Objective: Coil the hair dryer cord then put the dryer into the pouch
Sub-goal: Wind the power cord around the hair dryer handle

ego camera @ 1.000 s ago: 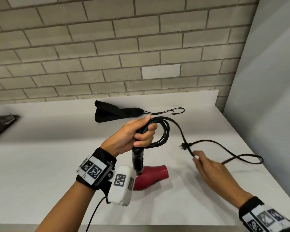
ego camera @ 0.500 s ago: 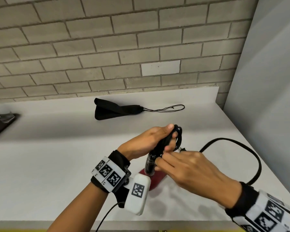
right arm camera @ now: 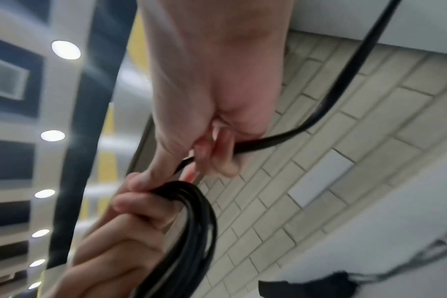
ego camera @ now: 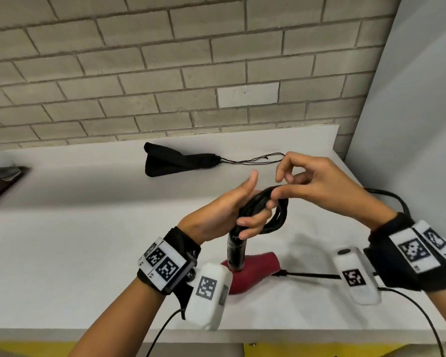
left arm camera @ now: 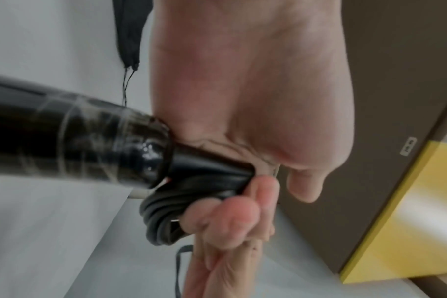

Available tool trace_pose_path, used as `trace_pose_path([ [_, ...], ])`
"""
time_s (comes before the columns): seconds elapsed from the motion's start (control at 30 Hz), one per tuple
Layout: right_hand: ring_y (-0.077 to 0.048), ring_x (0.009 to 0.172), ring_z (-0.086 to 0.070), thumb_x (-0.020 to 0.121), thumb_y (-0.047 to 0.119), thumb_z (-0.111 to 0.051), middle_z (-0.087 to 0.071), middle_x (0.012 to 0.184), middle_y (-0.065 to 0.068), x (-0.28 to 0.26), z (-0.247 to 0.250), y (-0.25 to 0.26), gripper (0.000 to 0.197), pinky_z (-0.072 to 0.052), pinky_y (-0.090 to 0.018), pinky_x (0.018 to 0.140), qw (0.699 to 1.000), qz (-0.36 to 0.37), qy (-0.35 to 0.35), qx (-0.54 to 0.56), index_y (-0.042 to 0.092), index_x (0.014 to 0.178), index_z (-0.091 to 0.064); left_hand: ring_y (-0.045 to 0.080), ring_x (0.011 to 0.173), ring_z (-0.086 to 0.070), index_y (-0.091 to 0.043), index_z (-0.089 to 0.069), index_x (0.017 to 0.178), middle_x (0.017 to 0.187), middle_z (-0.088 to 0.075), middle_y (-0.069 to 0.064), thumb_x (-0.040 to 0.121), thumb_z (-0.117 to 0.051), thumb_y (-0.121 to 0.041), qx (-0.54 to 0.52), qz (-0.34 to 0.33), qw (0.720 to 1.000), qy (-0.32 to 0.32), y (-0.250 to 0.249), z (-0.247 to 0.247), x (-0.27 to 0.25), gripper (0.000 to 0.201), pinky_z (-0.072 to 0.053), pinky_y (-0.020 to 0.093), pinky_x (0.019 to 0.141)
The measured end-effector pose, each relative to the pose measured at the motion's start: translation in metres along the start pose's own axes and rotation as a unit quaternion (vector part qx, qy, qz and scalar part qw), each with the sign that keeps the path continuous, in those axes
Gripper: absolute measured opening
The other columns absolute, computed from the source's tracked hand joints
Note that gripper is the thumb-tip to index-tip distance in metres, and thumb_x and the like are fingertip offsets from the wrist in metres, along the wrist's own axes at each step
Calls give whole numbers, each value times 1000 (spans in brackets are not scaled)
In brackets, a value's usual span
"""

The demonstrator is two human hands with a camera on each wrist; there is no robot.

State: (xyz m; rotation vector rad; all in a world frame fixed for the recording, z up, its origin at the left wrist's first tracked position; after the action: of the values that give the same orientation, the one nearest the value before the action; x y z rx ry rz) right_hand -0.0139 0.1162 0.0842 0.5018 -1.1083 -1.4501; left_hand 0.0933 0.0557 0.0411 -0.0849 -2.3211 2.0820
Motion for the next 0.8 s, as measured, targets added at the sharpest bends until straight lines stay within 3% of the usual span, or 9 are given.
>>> trace_pose_path([
  [0.07,-8,45,-33,69,34,-72,-53,58,6,-1,-5,-12,27,-25,-15,45,997,-29,53,49,11,78,-62,10,38,-40,-12,-46,85,47,-32,-10,95,-28,-44,-10,-2,1000,20,3,-1,0,38,-35,21,50],
  [0.17,-10,46,-30,71,36,-71,-61,57,-4,-1,-8,-16,24,-23,-18,45,996,-38,53,55,12,74,-67,12,46,-53,-12,-46,87,47,-36,-11,100,-24,-30,11,18,999,32,9,-2,0,31,-39,22,55],
  [0.27,-19,55,-42,77,47,-65,-59,65,-6,1,-9,-21,34,-35,-25,52,996,-25,58,55,13,79,-66,13,49,-54,-13,-44,84,46,-36,-12,100,-24,-32,7,20,1000,20,10,1,0,32,-40,21,58],
  [0.37,-21,87,-66,76,68,-52,-67,96,-11,-6,-25,-37,68,-53,-26,77,988,-54,132,55,8,105,-62,11,50,-48,-15,-46,82,46,-37,-14,97,-35,-39,-61,-19,998,19,2,7,-2,31,-39,20,59],
  [0.47,-16,108,-65,86,48,-49,-69,114,-6,-24,-45,-48,52,-52,-20,83,972,-82,197,98,6,116,-57,10,54,-45,-16,-49,80,46,-30,-10,96,-39,-39,-106,-39,993,20,0,14,-3,30,-41,22,65],
  [0.53,-14,107,-65,89,39,-46,-70,114,-3,-30,-47,-48,43,-43,-9,66,971,-81,178,138,11,121,-55,10,51,-45,-16,-49,78,46,-26,-7,96,-42,-37,-137,-47,989,14,1,19,-4,29,-41,22,64],
  [0.6,-7,91,-68,92,29,-44,-71,111,-6,-30,-42,-45,35,-37,-10,57,977,-68,129,157,12,122,-51,10,49,-43,-15,-50,76,45,-26,-7,95,-43,-35,-159,-50,986,0,3,25,-4,28,-37,22,59],
  [0.73,-13,79,-69,93,21,-42,-74,93,-7,-25,-40,-43,30,-50,-18,71,988,-35,61,137,8,119,-51,12,48,-42,-14,-49,75,44,-34,-10,96,-33,-28,-167,-40,985,-24,9,32,-1,30,-36,23,57],
  [0.8,-14,68,-64,94,25,-40,-71,74,-7,-26,-39,-42,28,-48,-22,69,995,-20,39,93,12,116,-52,13,49,-41,-13,-48,74,45,-40,-10,95,-32,-26,-172,-36,984,-24,11,33,1,29,-36,24,58],
])
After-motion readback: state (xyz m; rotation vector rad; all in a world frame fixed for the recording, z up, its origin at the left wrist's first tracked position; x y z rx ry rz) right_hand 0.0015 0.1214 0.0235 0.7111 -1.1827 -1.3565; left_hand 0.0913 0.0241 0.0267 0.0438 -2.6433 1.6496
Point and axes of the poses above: each hand's wrist, its own x-axis towards the middle knuckle, its own z-axis out of the back of the hand, y = z × x, the point moved 6 cm from there along x, towards the middle knuckle
